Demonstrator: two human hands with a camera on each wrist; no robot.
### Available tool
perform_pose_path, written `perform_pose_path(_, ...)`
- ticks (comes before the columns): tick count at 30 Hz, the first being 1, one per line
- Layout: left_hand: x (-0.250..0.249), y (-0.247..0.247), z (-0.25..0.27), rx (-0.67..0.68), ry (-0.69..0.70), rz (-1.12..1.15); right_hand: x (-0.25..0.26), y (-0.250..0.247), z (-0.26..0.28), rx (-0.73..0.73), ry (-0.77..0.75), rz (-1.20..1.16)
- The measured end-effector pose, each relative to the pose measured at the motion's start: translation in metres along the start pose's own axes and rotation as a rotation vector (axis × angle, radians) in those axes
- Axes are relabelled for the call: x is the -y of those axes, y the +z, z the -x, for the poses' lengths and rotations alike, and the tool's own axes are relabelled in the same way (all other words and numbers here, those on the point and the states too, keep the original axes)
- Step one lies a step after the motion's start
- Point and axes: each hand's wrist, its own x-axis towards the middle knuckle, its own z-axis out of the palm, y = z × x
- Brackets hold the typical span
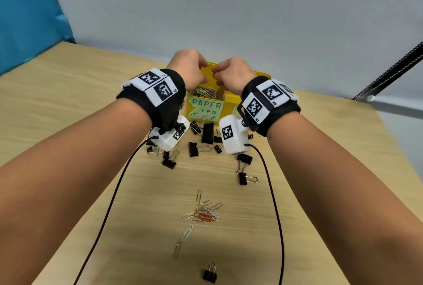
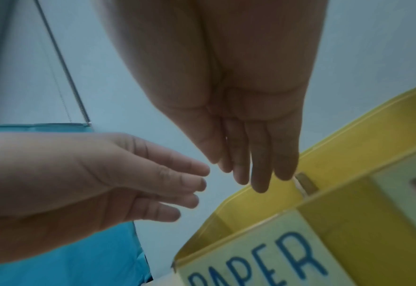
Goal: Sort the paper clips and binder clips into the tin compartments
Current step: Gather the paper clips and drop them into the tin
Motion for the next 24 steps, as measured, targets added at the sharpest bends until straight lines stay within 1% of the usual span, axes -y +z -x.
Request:
perform_pose_path(2, -0.001, -0.003, 0.016, -0.020, 0.046, 0.003, -0.002, -0.002, 0.023, -0.049, -0.060, 0.023)
perform_pose_path(3, -0.001, -0.004, 0.028, 0.001, 0.064, 0.010, -0.004, -0.002, 0.036, -0.063, -0.095, 0.057)
perform_pose_path(4, 0.001, -0.003, 0.043, 0.050, 0.078, 0.014, -0.008, -0.001, 0.052, -0.062, -0.127, 0.107)
perform_pose_path(5, 0.003, -0.001, 0.058, 0.135, 0.087, 0.004, -0.012, 0.001, 0.066, -0.032, -0.145, 0.164)
perform_pose_path(6, 0.006, 0.003, 0.075, 0.252, 0.097, -0.025, -0.018, 0.004, 0.084, 0.040, -0.147, 0.213)
perform_pose_path(7, 0.010, 0.008, 0.090, 0.377, 0.113, -0.081, -0.024, 0.009, 0.099, 0.143, -0.132, 0.257)
perform_pose_path(9, 0.019, 0.024, 0.120, 0.607, 0.139, -0.204, -0.041, 0.025, 0.126, 0.388, -0.093, 0.366)
perform_pose_path(10, 0.023, 0.033, 0.131, 0.684, 0.140, -0.250, -0.049, 0.034, 0.136, 0.476, -0.091, 0.423)
perform_pose_path(11, 0.027, 0.041, 0.144, 0.733, 0.130, -0.281, -0.058, 0.043, 0.147, 0.522, -0.095, 0.464)
perform_pose_path(13, 0.032, 0.054, 0.165, 0.783, 0.133, -0.328, -0.070, 0.056, 0.163, 0.530, -0.105, 0.454)
perform_pose_path(15, 0.037, 0.060, 0.178, 0.798, 0.173, -0.378, -0.078, 0.062, 0.173, 0.525, -0.116, 0.387)
perform_pose_path(18, 0.041, 0.059, 0.199, 0.812, 0.226, -0.363, -0.084, 0.064, 0.190, 0.580, -0.146, 0.342)
perform_pose_path(21, 0.043, 0.053, 0.213, 0.796, 0.197, -0.311, -0.087, 0.066, 0.201, 0.570, -0.175, 0.336)
perform_pose_path(24, 0.045, 0.050, 0.221, 0.777, 0.081, -0.287, -0.088, 0.067, 0.207, 0.522, -0.138, 0.354)
